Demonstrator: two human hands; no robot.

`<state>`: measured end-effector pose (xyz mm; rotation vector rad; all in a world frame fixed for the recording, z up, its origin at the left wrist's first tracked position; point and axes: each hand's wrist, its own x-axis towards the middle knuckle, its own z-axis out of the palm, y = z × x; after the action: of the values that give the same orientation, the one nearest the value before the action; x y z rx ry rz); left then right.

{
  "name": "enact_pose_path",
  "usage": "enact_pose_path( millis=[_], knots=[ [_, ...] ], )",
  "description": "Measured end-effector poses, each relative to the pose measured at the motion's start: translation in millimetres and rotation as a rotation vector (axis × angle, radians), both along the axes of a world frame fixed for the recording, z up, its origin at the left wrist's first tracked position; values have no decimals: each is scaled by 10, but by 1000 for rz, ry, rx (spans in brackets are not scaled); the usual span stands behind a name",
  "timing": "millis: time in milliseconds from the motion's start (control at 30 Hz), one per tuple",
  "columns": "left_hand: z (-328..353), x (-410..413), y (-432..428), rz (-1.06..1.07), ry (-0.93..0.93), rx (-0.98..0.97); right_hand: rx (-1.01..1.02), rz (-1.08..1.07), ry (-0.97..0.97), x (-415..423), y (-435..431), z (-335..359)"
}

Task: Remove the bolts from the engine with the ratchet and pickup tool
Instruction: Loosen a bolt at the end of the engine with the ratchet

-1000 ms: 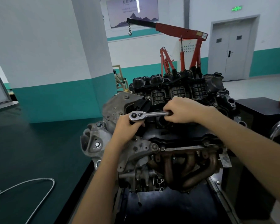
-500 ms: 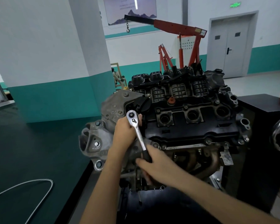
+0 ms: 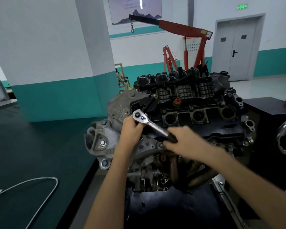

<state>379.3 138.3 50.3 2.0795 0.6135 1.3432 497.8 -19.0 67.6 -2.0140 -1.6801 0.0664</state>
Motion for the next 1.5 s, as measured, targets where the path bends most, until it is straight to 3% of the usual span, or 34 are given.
enact_pose_path(
  millis=[100, 200, 267, 467, 567, 667, 733, 867, 933, 1000, 1200, 1267, 1400, 1500],
  knots=[
    [-4, 29, 11, -10, -21, -18, 95, 90, 446, -508, 21, -424],
    [4, 30, 6, -18, -26, -24, 110, 105, 579, -694, 70, -519],
    [0, 18, 10, -36, -20, -2, 64, 91, 376, -505, 56, -405],
    [12, 4, 18, -28, 25, 68, -68, 38, -524, 395, 135, 554],
    [-16, 26, 38, 19, 73, 75, -34, 22, -643, 510, 235, 799],
    [-29, 44, 77, 83, 52, 41, 37, -86, -464, 303, 168, 471],
    [-38, 52, 80, 103, 45, 37, 55, -126, -186, 56, 101, 95],
    [-47, 69, 57, 79, 54, 40, 127, 59, 479, -616, 133, -476],
    [-40, 69, 61, 70, 39, -8, 143, 124, 647, -768, 163, -573],
    [-39, 46, 58, -3, -1, 0, 143, 120, 512, -633, 158, -527],
    [32, -40, 3, -165, 23, 95, -30, 33, -354, 341, 118, 272],
    [21, -41, -6, -152, 77, 102, -35, 10, -522, 522, 173, 553],
    [-33, -7, 55, -12, 116, 93, 50, -92, -405, 386, 141, 367],
    [-31, 24, 68, 58, 103, 67, 104, -63, 49, -61, 50, -154]
  ],
)
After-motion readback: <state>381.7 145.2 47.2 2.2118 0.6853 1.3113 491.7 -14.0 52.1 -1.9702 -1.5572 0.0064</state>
